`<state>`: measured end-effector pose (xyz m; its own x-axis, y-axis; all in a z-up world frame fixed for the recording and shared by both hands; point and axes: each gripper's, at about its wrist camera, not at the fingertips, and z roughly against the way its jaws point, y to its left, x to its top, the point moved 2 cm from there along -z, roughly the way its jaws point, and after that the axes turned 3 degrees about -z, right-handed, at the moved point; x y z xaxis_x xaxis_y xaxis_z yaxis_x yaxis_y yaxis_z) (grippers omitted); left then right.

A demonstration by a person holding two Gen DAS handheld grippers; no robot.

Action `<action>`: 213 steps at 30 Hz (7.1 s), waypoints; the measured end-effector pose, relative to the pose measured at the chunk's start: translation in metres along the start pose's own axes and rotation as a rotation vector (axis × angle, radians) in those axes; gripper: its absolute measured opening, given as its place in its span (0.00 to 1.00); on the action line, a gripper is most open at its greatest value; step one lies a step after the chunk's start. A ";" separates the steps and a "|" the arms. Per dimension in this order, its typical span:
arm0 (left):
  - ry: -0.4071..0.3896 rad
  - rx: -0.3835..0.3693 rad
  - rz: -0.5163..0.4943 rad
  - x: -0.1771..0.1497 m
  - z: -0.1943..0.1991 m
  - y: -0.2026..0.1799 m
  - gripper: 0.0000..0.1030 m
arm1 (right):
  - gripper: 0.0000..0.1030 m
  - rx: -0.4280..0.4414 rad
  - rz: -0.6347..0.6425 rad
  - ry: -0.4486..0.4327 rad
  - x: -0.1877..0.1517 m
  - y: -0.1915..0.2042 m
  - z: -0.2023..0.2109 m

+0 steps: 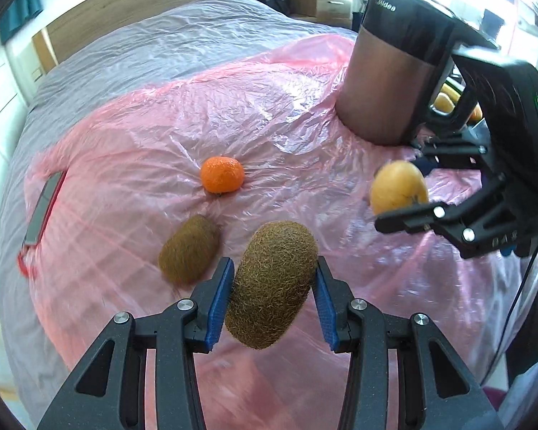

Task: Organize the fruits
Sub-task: 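Lift and carry the kiwi and pear in both tools toward the green tray, then lower and release the kiwi and pear into the tray with both tools, then move both open tools back from the tray toward the last kiwi and tangerine, then grasp the last kiwi with the left tool while the right tool grasps the tangerine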

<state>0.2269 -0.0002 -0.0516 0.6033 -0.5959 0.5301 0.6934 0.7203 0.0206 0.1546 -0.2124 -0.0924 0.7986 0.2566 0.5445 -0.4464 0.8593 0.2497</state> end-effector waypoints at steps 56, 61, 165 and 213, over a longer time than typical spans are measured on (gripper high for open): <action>-0.056 -0.282 -0.065 0.161 -0.037 -0.313 0.37 | 0.78 -0.303 -0.449 -0.300 -0.156 -0.266 0.234; -0.101 -0.270 -0.015 0.215 -0.058 -0.322 0.37 | 0.78 -0.320 -0.457 -0.315 -0.149 -0.290 0.227; -0.091 0.258 0.398 -0.021 0.058 -0.203 0.73 | 1.00 -0.318 -0.273 -0.268 -0.184 -0.060 0.232; -0.157 0.201 0.348 -0.053 0.034 0.007 0.73 | 1.00 -0.144 0.042 -0.093 -0.028 0.032 0.060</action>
<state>0.1862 0.0482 -0.0511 0.7096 -0.2554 0.6567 0.3592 0.9329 -0.0253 0.0935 -0.2187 -0.0515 0.7369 0.2570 0.6252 -0.4104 0.9050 0.1117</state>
